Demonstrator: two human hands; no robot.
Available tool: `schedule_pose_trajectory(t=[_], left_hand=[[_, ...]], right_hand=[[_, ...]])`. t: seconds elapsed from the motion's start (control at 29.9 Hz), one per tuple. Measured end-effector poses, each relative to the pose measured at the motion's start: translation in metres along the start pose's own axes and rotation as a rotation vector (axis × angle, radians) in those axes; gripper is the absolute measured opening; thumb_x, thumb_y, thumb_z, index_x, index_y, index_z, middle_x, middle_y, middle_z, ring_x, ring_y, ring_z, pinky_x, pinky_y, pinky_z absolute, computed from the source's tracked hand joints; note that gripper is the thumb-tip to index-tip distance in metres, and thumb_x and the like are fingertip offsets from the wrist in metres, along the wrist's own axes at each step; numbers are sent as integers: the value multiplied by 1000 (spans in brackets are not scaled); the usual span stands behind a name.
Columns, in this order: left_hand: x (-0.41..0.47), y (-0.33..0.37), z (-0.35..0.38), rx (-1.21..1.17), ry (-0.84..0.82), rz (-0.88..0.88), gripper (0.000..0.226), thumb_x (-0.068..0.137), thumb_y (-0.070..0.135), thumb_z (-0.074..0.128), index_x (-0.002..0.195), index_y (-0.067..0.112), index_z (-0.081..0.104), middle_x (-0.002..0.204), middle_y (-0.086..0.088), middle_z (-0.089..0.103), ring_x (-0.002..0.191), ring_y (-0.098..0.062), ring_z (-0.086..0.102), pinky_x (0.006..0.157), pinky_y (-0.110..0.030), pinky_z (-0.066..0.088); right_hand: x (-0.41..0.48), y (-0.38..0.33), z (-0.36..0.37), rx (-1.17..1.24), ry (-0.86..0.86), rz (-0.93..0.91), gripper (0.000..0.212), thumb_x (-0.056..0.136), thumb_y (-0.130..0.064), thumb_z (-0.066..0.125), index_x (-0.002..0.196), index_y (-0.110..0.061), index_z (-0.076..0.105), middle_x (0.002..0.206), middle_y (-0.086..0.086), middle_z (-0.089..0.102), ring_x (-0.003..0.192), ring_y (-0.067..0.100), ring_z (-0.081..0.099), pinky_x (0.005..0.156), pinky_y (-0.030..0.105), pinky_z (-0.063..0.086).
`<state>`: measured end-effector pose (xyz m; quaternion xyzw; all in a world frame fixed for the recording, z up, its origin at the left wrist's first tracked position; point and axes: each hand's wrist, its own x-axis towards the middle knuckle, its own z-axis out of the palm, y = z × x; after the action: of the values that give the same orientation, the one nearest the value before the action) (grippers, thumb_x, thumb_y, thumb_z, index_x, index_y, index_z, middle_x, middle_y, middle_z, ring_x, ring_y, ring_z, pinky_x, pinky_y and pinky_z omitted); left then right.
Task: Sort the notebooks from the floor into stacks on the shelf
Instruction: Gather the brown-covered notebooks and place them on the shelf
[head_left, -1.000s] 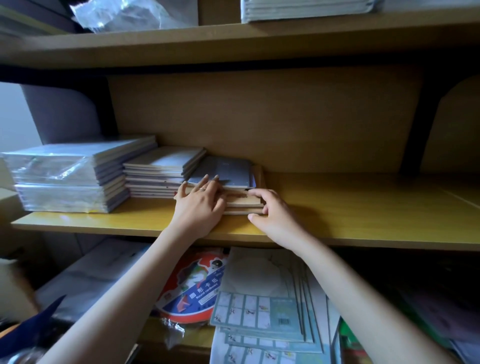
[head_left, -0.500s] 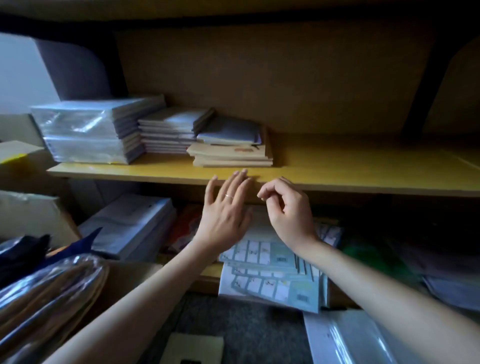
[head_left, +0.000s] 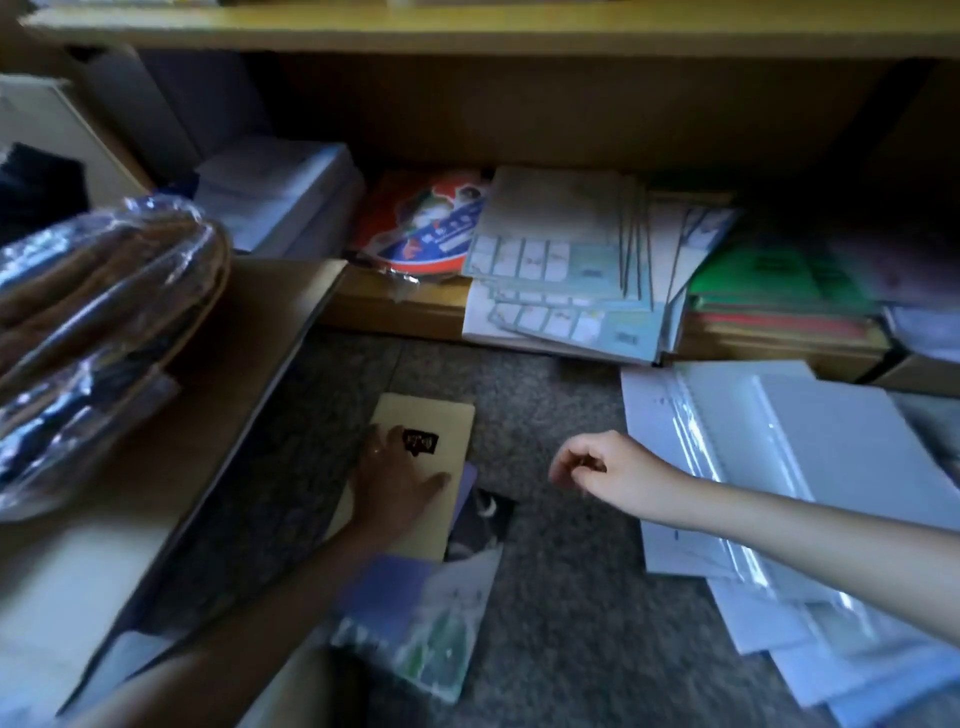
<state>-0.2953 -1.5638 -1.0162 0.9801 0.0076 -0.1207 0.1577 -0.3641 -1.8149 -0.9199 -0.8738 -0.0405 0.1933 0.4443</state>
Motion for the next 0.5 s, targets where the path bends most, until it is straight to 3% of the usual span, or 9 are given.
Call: schedule_pose_trajectory(t=[0.1, 0.2, 0.3, 0.4, 0.5], left_hand=[[0, -5, 0, -170, -30, -172, 112, 65, 55, 76, 148, 15, 11, 152, -16, 16, 139, -34, 18, 111, -46, 23], [5, -4, -1, -229, -55, -221, 127, 55, 51, 84, 148, 17, 5, 152, -16, 15, 140, -35, 14, 111, -52, 21], [3, 3, -6, -181, -62, -214, 136, 44, 51, 89, 146, 20, 5, 147, -18, 17, 136, -37, 17, 109, -52, 22], [-8, 17, -11, -86, 15, -157, 131, 47, 46, 89, 145, 18, 7, 142, -20, 18, 133, -37, 19, 107, -47, 18], [-16, 27, -19, -12, 109, -12, 121, 54, 39, 88, 146, 22, 10, 140, -19, 26, 126, -38, 33, 101, -45, 30]], right_hand=[[-5, 13, 13, 33, -57, 44, 42, 84, 10, 46, 77, -28, 61, 77, -17, 62, 66, -17, 56, 66, 5, 39], [-9, 23, 27, 34, -89, 89, 36, 84, 12, 47, 81, -21, 63, 76, -16, 61, 64, -18, 54, 64, 4, 37], [-10, 30, 39, 61, -134, 128, 34, 85, 12, 46, 83, -18, 62, 74, -12, 61, 59, -15, 54, 62, 6, 38], [-11, 31, 43, 100, -151, 161, 38, 85, 12, 46, 79, -22, 61, 73, -8, 61, 55, -13, 53, 59, 9, 38], [-10, 28, 45, 148, -145, 194, 33, 86, 12, 44, 84, -17, 61, 72, -5, 60, 52, -8, 54, 56, 11, 39]])
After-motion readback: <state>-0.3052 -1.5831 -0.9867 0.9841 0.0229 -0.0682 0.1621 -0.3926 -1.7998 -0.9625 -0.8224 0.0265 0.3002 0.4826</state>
